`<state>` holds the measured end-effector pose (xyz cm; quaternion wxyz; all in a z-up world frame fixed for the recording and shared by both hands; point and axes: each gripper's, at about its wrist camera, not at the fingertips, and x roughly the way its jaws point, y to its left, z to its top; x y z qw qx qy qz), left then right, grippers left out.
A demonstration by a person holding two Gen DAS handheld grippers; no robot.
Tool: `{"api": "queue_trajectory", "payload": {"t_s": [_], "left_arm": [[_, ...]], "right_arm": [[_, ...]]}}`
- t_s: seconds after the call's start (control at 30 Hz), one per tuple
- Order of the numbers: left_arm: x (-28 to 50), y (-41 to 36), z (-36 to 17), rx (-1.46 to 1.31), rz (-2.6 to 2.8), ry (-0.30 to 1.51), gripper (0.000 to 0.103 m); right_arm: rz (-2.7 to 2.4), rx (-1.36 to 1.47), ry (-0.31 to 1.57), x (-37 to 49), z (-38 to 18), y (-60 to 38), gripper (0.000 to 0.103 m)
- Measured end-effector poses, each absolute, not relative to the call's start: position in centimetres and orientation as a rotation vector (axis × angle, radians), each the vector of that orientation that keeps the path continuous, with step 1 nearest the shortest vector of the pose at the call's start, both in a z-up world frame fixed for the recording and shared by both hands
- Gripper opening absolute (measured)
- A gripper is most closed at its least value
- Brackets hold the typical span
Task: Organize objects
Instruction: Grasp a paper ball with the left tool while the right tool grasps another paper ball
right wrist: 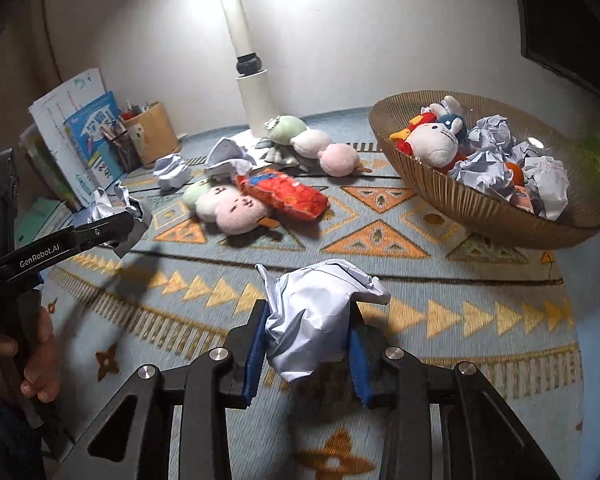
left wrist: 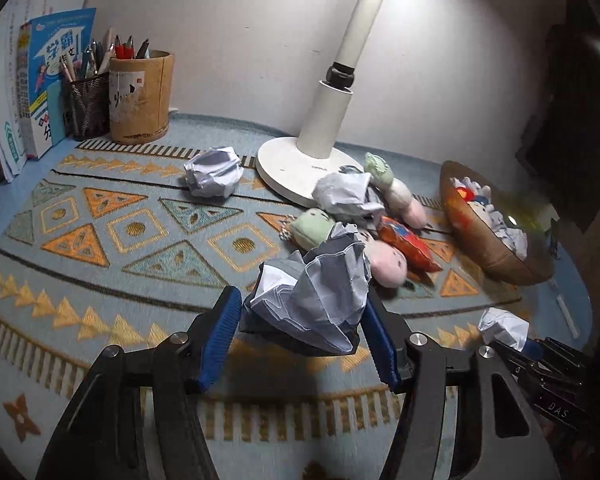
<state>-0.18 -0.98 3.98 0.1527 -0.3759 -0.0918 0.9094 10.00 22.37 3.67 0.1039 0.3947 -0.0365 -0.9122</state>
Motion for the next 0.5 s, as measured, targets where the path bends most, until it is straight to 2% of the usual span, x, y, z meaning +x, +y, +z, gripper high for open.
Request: {"api": "queue_trajectory", "payload": {"t_s": [0.13,0.23,0.27,0.3,0.33,0.37,0.5], "left_arm": [[4.3,0.4,3.5,-1.069,2.63,-0.218,0.058],[5.7,0.9,3.0,-1.063,2.651,-0.211,0.058],[5.9,1.0,3.0,-1.051,2.671,-0.191,0.058],[6.1,1.0,3.2,-1.026,2.69,-0.175,0.058],[6.3,0.8,3.2,-0.998,2.701,-0.175,0.059],[6.2,0.6,3.1,-0.995,2.706,-0.179,0.059],[6.0,0.3,2.9,-1.017,2.723,-0.204,0.059]], "right_arm": [[-2.684,1.198,0.006,12.2,2.4,21.3,0.036],[-2.631,1.274,0.056,11.8,1.0,20.5,0.042],[-2.629,1.267,0.05,11.9,1.1,20.5,0.052],[-2.63,1.268,0.038,11.9,1.1,20.8,0.079],[-2.641,1.261,0.023,11.9,1.2,21.0,0.089],[-2.652,1.242,0.0,12.0,1.3,21.3,0.095],[-2.647,1.26,-0.078,11.6,1.3,22.1,0.095]]}}
